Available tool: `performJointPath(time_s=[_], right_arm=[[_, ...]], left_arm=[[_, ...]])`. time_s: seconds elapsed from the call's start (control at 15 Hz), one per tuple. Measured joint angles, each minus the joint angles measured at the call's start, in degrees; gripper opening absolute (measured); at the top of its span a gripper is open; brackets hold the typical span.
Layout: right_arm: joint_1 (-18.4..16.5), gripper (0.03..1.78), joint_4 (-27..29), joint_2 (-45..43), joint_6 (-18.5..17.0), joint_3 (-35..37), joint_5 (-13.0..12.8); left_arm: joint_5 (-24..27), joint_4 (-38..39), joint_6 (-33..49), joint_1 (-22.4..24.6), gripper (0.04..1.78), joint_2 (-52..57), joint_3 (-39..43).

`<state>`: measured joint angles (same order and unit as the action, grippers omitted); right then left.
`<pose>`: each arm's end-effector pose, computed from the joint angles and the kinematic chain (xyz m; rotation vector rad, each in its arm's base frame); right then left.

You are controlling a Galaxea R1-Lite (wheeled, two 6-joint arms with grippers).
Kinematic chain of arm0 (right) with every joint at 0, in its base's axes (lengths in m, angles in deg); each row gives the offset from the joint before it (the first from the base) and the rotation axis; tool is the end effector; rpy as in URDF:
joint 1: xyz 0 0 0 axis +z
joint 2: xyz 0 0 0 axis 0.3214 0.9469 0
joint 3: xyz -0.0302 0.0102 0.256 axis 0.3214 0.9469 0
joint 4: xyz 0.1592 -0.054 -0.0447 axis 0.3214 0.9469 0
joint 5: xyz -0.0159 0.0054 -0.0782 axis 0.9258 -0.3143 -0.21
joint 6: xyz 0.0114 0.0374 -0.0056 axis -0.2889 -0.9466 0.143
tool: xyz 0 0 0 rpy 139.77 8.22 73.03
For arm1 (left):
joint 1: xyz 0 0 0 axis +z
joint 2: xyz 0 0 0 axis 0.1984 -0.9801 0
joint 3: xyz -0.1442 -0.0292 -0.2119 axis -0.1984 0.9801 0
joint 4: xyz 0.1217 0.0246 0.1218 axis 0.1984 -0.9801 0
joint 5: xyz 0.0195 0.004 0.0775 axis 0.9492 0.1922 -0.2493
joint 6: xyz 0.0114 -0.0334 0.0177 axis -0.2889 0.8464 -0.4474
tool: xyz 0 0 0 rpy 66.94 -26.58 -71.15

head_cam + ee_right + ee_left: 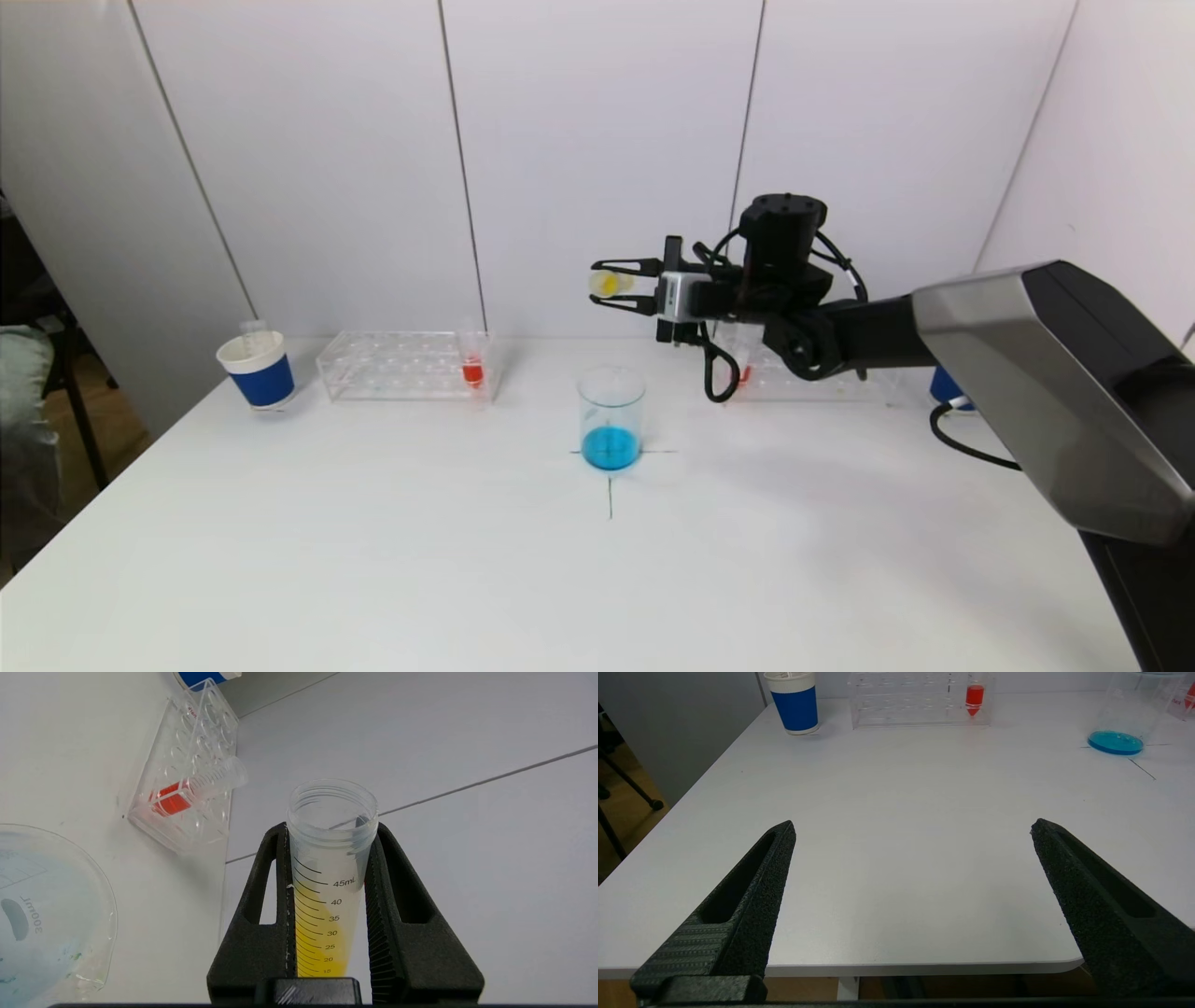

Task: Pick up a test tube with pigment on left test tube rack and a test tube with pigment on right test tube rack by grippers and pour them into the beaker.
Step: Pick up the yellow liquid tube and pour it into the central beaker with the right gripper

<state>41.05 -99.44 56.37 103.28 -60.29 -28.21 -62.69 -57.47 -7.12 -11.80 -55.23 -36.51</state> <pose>0.4226 0.2076 0.1374 -0.9749 -0.7728 1.1522 0.0182 0.0001 0.0743 0.0044 0.0110 -0.0026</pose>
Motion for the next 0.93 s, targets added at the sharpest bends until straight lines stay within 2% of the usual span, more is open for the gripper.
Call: performJointPath(time_s=[0.47,0.6,0.93], right_arm=[[-0.5,0.48,0.5,0.2,8.3,1.1,-2.8],[-0.7,0.48,0.4,0.2,9.5,2.2,-3.7],[-1.5,0.48,0.1,-0.3,12.2,4.7,-4.0]], left_arm=[[0.0,0.0,0.0,0.0,1.76,0.0,0.0],[0.0,0.0,0.0,0.0,1.76,0.0,0.0],[0.0,0.0,0.0,0.0,1.76,0.0,0.0]])
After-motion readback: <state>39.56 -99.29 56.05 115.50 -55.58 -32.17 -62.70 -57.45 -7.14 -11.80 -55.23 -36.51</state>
